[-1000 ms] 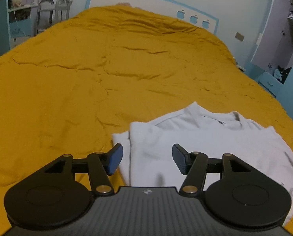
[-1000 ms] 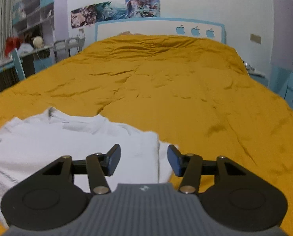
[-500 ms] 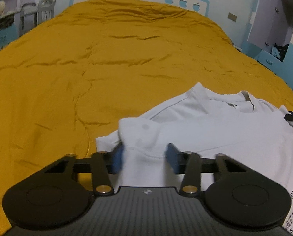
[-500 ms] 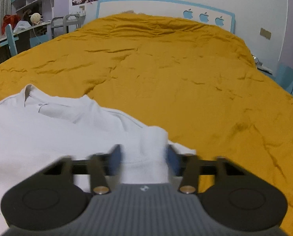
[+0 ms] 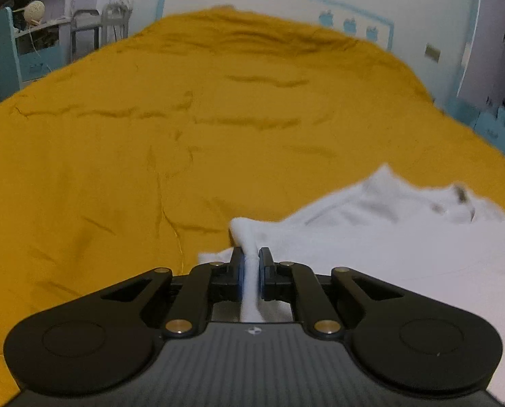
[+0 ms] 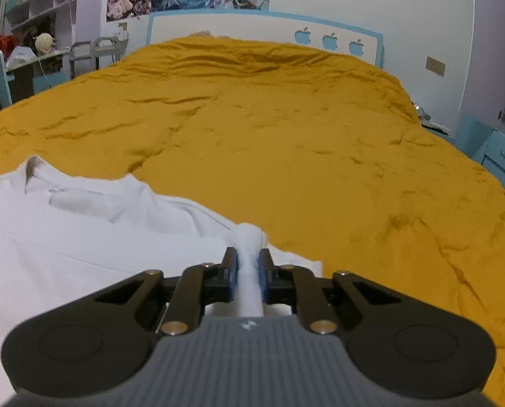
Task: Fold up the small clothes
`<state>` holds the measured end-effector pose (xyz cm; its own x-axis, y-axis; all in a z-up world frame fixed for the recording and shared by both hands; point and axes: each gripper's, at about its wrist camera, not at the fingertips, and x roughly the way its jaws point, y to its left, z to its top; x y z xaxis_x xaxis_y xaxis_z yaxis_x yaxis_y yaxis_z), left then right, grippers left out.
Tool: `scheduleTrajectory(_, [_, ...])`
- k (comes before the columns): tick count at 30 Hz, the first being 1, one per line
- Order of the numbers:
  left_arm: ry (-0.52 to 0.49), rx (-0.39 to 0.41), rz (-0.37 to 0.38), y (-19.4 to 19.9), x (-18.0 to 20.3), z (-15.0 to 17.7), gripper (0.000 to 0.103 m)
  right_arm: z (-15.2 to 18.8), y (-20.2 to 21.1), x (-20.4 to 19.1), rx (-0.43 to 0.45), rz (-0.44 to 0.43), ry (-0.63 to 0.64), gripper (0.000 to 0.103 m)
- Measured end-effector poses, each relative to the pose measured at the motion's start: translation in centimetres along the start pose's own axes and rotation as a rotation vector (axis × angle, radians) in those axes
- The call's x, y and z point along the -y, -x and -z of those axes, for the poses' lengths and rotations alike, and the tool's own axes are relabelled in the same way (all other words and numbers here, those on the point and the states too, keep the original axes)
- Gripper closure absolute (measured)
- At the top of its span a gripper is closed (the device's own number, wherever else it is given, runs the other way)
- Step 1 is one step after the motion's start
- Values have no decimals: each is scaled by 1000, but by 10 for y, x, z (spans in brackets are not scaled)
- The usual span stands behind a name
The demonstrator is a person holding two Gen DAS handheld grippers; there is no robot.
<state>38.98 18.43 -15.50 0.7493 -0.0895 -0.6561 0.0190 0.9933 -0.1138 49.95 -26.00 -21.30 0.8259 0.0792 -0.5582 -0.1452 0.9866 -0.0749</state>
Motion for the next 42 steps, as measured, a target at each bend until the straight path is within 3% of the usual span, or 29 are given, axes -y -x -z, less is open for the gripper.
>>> scheduleTrajectory(2, [20, -17, -4, -3, -2, 0, 86, 3, -4, 1, -13, 9, -3, 93])
scheduleTrajectory(4, [70, -38, 7, 1, -8, -5, 85, 3, -5, 3, -18, 21, -17, 87])
scheduleTrajectory(6, [98, -49, 12, 9, -12, -11, 83, 1, 2, 5, 2, 38, -29, 75])
scheduleTrajectory(9, [109, -35, -8, 39, -8, -17, 76, -3, 31, -1, 64, 41, -20, 73])
scheduleTrajectory(12, [106, -11, 97, 72, 11, -11, 67, -8, 68, -18, 107, -87, -35, 70])
scheduleTrajectory(14, [112, 0, 183, 85, 32, -6, 59, -10, 86, -38, 108, -236, -38, 67])
scheduleTrajectory(16, [128, -9, 298, 88, 52, 2, 55, -12, 92, -64, 66, -430, -59, 64])
scheduleTrajectory(19, [156, -61, 431, 79, 81, 15, 53, -11, 84, -97, -13, -597, -105, 64])
scheduleTrajectory(22, [132, -108, 428, 60, 98, 26, 53, -4, 72, -126, -53, -495, -9, 64])
scheduleTrajectory(25, [111, -143, 329, 41, 95, 33, 55, 4, 57, -127, -99, -324, 58, 64])
scheduleTrajectory(29, [179, -121, 302, 42, 52, 41, 71, 15, 52, -81, -116, -145, 38, 64])
scheduleTrajectory(30, [205, -118, 310, 45, 40, 42, 71, 18, 54, -63, -119, -115, 6, 64])
scheduleTrajectory(32, [225, -110, 243, 55, 17, 45, 78, 24, 56, -27, -121, -62, -32, 64])
scheduleTrajectory(33, [237, -101, 244, 58, 7, 48, 74, 28, 57, -14, -121, -31, -40, 64])
scheduleTrajectory(35, [255, -95, 181, 59, -10, 56, 84, 35, 57, 9, -120, -26, -92, 67])
scheduleTrajectory(37, [304, -99, 212, 53, -22, 63, 86, 44, 55, 19, -109, -61, -156, 67])
scheduleTrajectory(40, [327, -115, 195, 57, -17, 60, 85, 41, 57, 7, -103, -27, -101, 66])
scheduleTrajectory(42, [289, -104, 160, 72, -1, 55, 75, 37, 66, 3, -91, -7, -112, 64])
